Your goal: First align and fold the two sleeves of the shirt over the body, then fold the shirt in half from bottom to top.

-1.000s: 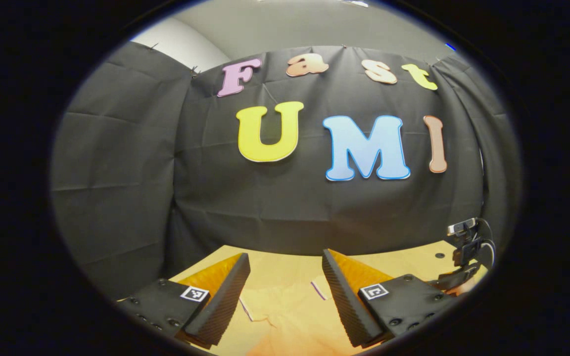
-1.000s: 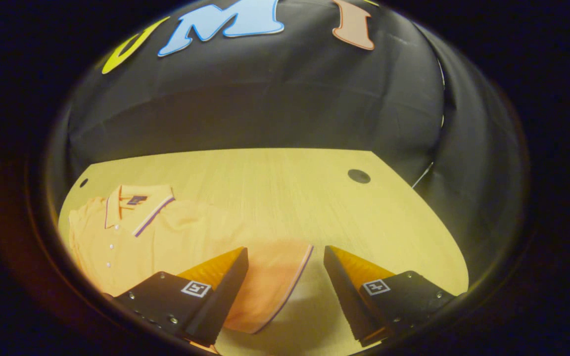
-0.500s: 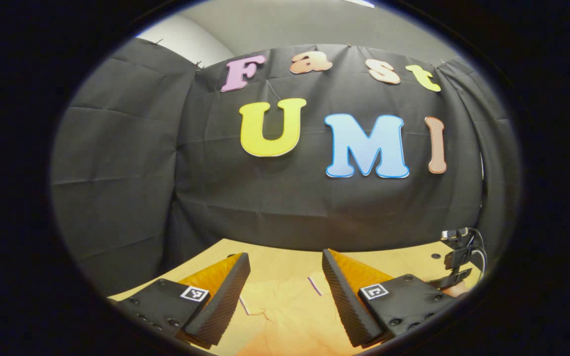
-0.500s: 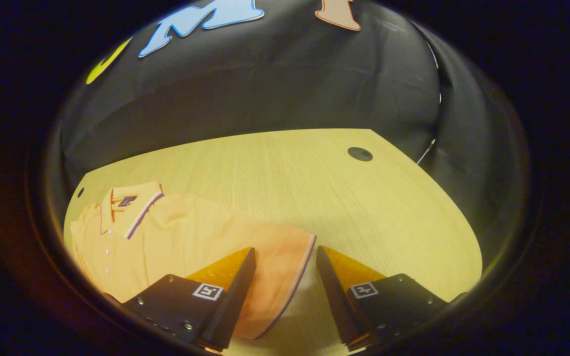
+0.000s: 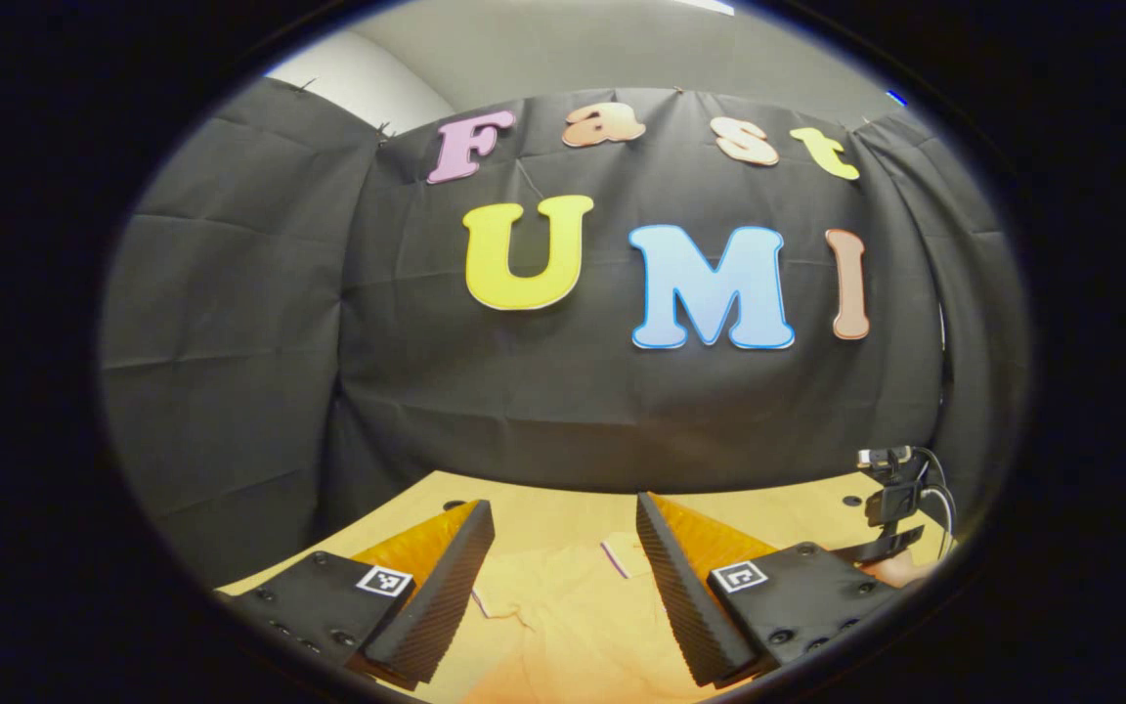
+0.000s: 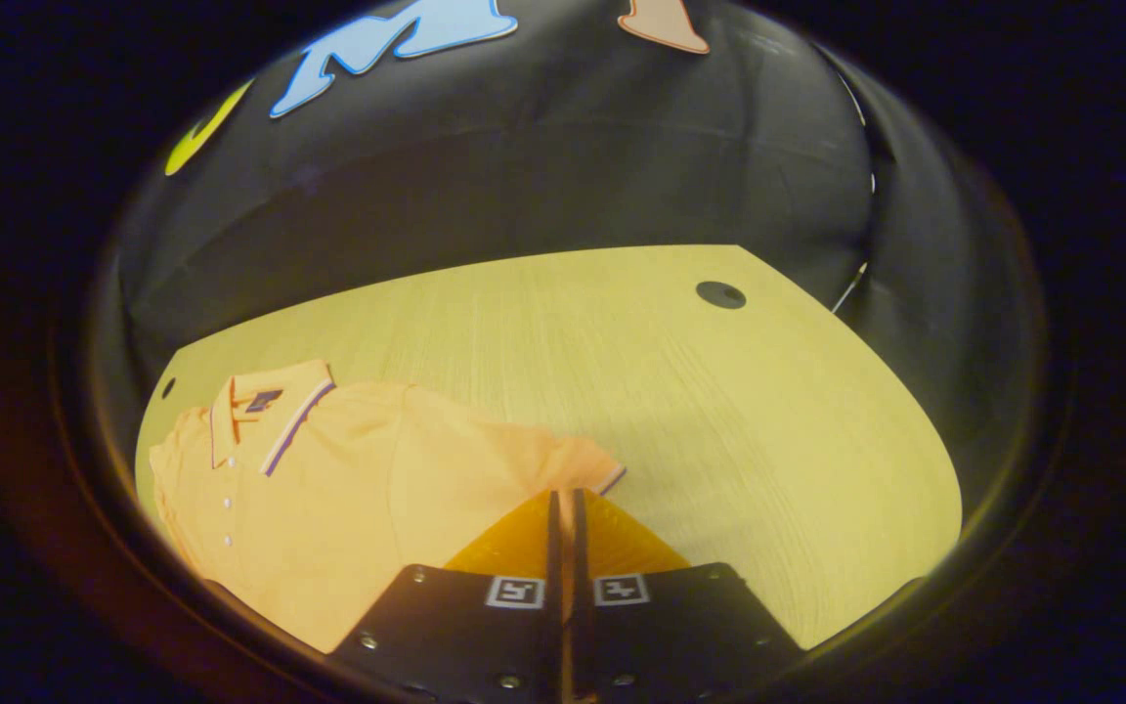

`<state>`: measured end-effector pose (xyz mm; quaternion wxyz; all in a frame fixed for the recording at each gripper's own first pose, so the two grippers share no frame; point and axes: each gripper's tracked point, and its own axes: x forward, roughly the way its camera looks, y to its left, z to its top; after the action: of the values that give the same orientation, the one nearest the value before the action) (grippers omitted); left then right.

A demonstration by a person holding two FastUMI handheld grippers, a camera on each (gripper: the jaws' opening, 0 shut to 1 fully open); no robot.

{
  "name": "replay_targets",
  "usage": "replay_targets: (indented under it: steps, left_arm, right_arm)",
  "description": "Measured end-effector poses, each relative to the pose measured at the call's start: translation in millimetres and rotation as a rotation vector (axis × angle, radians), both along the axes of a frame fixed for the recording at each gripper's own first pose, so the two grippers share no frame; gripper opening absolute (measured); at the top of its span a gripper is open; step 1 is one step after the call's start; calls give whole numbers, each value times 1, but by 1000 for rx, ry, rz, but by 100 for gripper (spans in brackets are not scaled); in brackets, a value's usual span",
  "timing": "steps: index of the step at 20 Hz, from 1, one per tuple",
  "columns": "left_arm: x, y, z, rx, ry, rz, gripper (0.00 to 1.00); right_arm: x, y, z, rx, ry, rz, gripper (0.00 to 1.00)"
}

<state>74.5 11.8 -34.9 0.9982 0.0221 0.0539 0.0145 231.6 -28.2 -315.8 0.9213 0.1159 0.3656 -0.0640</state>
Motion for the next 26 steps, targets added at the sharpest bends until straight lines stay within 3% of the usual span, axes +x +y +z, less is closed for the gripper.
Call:
replay_targets:
  steps: [8, 14, 21, 26]
  left_arm:
    - [-12, 18, -2, -13, 3, 37, 94]
    - [-13, 23, -6, -23, 11, 45, 94]
    - [-14, 44, -14, -30, 24, 71, 94]
    - [-15, 55, -21, -32, 39, 84, 94]
  right_arm:
    - [2, 21, 58, -48, -135, 82, 3]
    - [-1, 78, 94, -84, -215, 233, 3]
    - [-3, 137, 100, -58, -228, 354, 3]
    - [-9, 163, 77, -75, -163, 436, 3]
